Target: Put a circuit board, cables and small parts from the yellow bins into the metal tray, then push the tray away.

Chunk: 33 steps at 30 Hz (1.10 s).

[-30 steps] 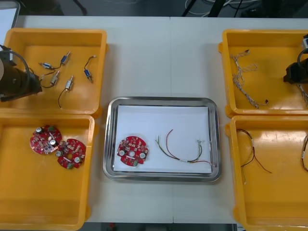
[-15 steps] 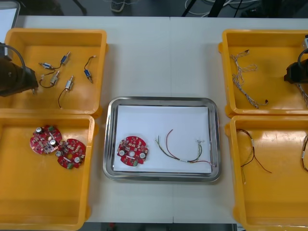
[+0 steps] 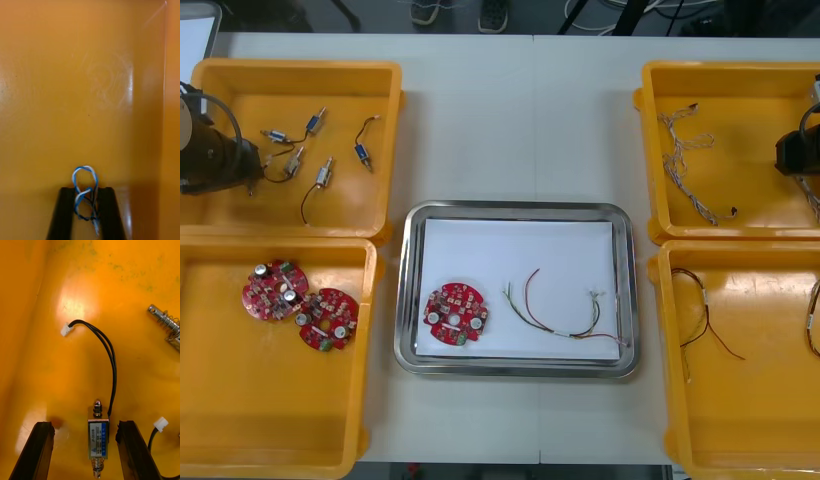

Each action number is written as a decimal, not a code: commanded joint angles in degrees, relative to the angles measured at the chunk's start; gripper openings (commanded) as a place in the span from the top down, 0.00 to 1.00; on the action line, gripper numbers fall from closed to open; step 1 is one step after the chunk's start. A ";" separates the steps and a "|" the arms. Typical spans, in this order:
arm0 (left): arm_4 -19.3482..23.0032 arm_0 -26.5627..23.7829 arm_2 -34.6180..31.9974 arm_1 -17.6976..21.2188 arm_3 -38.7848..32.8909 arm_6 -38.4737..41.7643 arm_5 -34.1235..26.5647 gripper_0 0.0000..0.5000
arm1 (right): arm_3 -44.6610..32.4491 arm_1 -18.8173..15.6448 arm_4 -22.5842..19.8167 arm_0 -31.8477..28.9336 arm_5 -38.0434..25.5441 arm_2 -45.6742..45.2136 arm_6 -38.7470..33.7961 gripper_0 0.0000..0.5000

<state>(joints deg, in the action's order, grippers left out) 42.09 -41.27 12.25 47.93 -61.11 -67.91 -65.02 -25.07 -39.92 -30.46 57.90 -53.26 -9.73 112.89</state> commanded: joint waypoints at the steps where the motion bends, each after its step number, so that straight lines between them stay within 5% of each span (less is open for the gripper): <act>1: 1.07 -2.41 1.72 3.05 0.29 -5.30 1.03 0.00 | -0.50 -0.51 -0.48 -1.30 0.44 -1.17 1.46 1.00; 7: 1.68 -2.41 3.31 3.05 1.34 -5.39 2.88 0.00 | -1.38 -1.22 -0.48 -0.33 -1.15 -1.17 1.63 1.00; 8: 1.77 -2.41 3.31 3.05 1.34 -5.39 2.96 0.08 | -1.73 -1.30 -0.48 -0.15 -1.85 -1.17 1.54 1.00; 9: 1.86 -2.41 3.31 2.96 1.34 -5.39 2.96 0.41 | -2.88 -1.48 -0.39 -0.07 -3.34 -1.08 1.37 1.00; 10: 2.03 -2.41 3.31 2.96 1.34 -5.39 2.96 0.95 | -4.46 -1.66 -0.12 -0.07 -4.93 -0.90 1.28 1.00; 11: 2.21 -2.41 3.31 2.96 1.34 -5.39 2.96 1.00 | -6.39 -2.01 0.05 -0.07 -6.95 -0.73 1.02 1.00; 19: 2.74 -2.32 3.31 3.05 1.34 -5.56 2.88 1.00 | -12.54 -2.36 -0.74 -0.07 -14.95 -0.38 -0.21 1.00; 26: 3.53 -2.41 2.52 4.01 1.08 -6.27 0.50 1.00 | -13.69 -2.18 -5.13 0.64 -14.95 4.19 -1.18 1.00; 33: 3.97 -2.41 -1.00 5.51 -0.68 -7.32 -5.56 1.00 | -13.69 -0.25 -4.61 2.75 -14.95 6.30 -2.50 1.00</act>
<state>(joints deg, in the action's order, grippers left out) 45.57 -41.74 14.32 50.01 -60.15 -68.07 -68.01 -37.40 -39.97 -35.23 57.88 -67.87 -3.93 112.41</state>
